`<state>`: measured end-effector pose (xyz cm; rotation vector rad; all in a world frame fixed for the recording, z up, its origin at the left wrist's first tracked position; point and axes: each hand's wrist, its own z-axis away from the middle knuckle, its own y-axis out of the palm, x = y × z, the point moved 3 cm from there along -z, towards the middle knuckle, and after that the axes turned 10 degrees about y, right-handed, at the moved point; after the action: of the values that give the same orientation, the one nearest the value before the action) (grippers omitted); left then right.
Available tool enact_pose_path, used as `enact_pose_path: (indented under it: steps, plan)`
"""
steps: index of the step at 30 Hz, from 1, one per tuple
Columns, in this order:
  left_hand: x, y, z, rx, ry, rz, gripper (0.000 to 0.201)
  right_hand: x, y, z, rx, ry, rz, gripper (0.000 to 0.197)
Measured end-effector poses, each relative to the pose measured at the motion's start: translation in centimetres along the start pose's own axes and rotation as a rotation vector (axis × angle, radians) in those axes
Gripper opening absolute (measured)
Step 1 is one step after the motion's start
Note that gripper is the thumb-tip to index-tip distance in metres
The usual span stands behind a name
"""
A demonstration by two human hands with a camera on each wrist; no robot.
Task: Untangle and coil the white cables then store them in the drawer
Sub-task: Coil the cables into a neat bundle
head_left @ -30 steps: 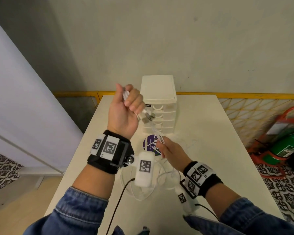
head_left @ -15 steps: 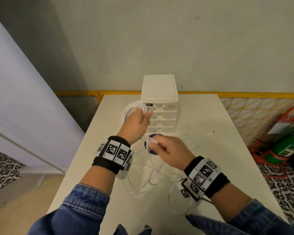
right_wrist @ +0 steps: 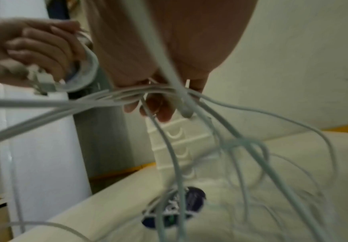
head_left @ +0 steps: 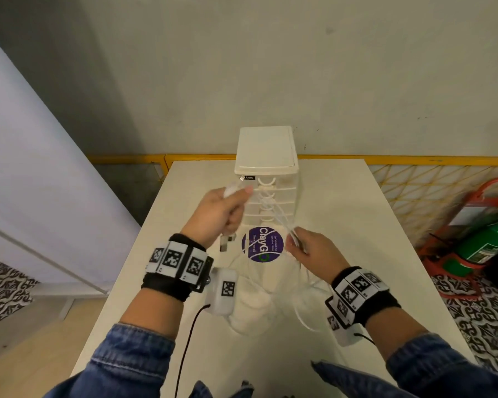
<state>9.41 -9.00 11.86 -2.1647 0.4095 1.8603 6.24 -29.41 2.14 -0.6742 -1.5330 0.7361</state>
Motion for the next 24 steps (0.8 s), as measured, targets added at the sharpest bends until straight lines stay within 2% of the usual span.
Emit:
enact_pose_path:
  steps: [3, 5, 6, 8, 10, 12, 13, 15, 16, 19, 20, 24]
  plan:
    - [-0.8, -1.5, -0.2, -0.113, 0.021, 0.009, 0.038, -2.7, 0.5, 0.6, 0.019, 0.128, 0.002, 0.019]
    - [-0.6, -1.7, -0.1, -0.128, -0.006, -0.010, 0.037, -3.1, 0.5, 0.6, 0.041, 0.162, -0.005, 0.023]
    - [-0.3, -1.7, -0.1, -0.118, -0.034, -0.035, 0.036, -2.9, 0.3, 0.6, 0.060, 0.185, -0.030, 0.030]
    - [0.4, -1.4, -0.1, -0.086, -0.097, -0.128, 0.035, -2.0, -0.4, 0.2, 0.065, 0.221, -0.107, 0.061]
    - [0.9, -1.0, -0.2, -0.046, -0.141, -0.222, 0.037, -0.3, -1.8, -0.2, -0.027, 0.179, -0.218, 0.090]
    - [1.1, -0.3, -0.1, 0.010, -0.159, -0.260, 0.038, 1.8, -3.1, -0.5, -0.118, 0.061, -0.316, 0.104]
    - [1.1, 0.2, 0.0, 0.044, -0.161, -0.255, 0.037, 3.0, -3.4, -0.7, -0.116, -0.003, -0.340, 0.106]
    - [0.8, 1.1, 0.1, 0.095, -0.153, -0.206, 0.037, 4.9, -2.9, -1.1, -0.005, -0.060, -0.341, 0.100]
    - [0.7, 1.5, 0.1, 0.109, -0.143, -0.181, 0.039, 5.4, -2.4, -1.3, 0.052, -0.066, -0.336, 0.088]
    - [0.9, 1.5, 0.0, 0.118, -0.116, -0.174, 0.043, 5.8, -1.7, -1.7, 0.104, -0.071, -0.370, 0.025]
    - [1.1, 1.2, 0.1, 0.122, -0.114, -0.189, 0.043, 5.5, -2.0, -1.9, 0.093, -0.052, -0.413, 0.016]
    - [3.0, 0.9, 1.0, 0.230, -0.183, -0.260, 0.045, 5.1, -4.8, -2.5, -0.052, -0.069, -0.565, 0.019]
